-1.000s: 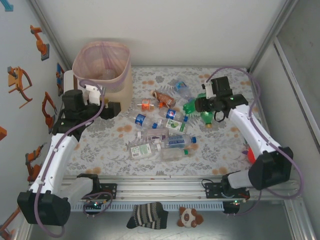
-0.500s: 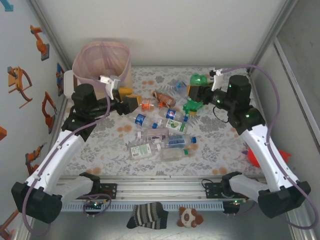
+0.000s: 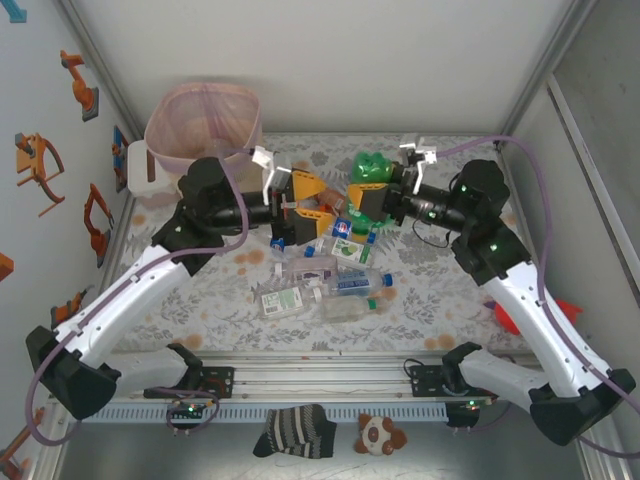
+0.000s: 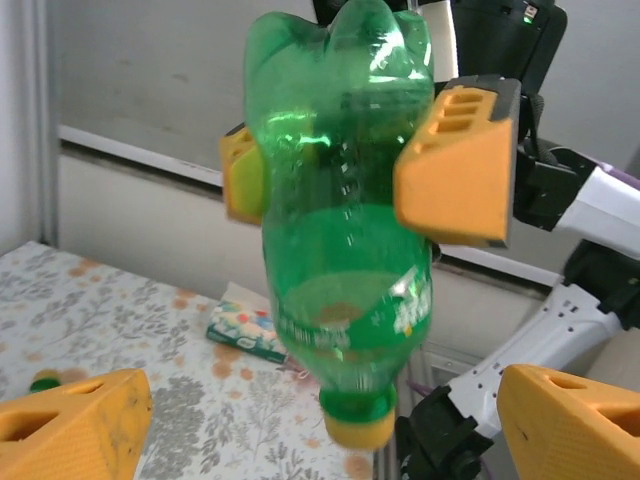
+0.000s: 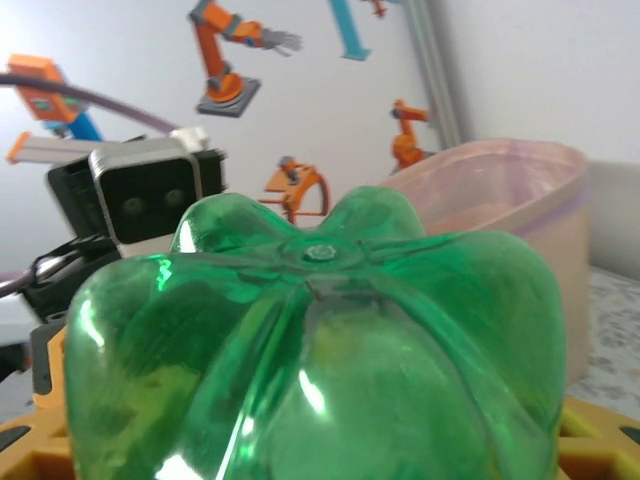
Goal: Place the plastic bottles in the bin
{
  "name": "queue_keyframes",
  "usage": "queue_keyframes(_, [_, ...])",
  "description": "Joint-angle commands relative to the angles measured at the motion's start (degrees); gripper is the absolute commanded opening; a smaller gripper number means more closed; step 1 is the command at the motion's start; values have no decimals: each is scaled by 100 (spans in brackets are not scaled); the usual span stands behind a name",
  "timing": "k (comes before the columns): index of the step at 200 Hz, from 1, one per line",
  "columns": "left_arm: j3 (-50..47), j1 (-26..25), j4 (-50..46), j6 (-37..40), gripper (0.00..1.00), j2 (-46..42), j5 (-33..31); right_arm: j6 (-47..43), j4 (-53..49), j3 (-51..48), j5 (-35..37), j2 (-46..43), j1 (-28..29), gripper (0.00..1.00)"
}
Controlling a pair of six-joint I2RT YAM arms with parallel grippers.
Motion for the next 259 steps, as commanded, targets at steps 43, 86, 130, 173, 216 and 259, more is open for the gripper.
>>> queue_keyframes(43, [436,-434,347,163,92,511,401,-166,312,305,88,93,496,50])
queue_keyframes(86, [632,-599,697,2,87,855,635,-177,465,305,275,136,623,50])
queue_keyframes(130, [703,-693,993,-161,73,1038,767,-177,488,314,333,160,685,49])
queue_keyframes(173, [720,-695,863,-24,60,1009,751,-230,394,292,446,104,693,49])
queue_keyframes(216, [689,-682,716,134,53,919,597,-317,285,279,649,8,694,52])
queue_keyframes(259, [706,-651,431,321,51,831,345,-457,-14,258,943,-149,700,71])
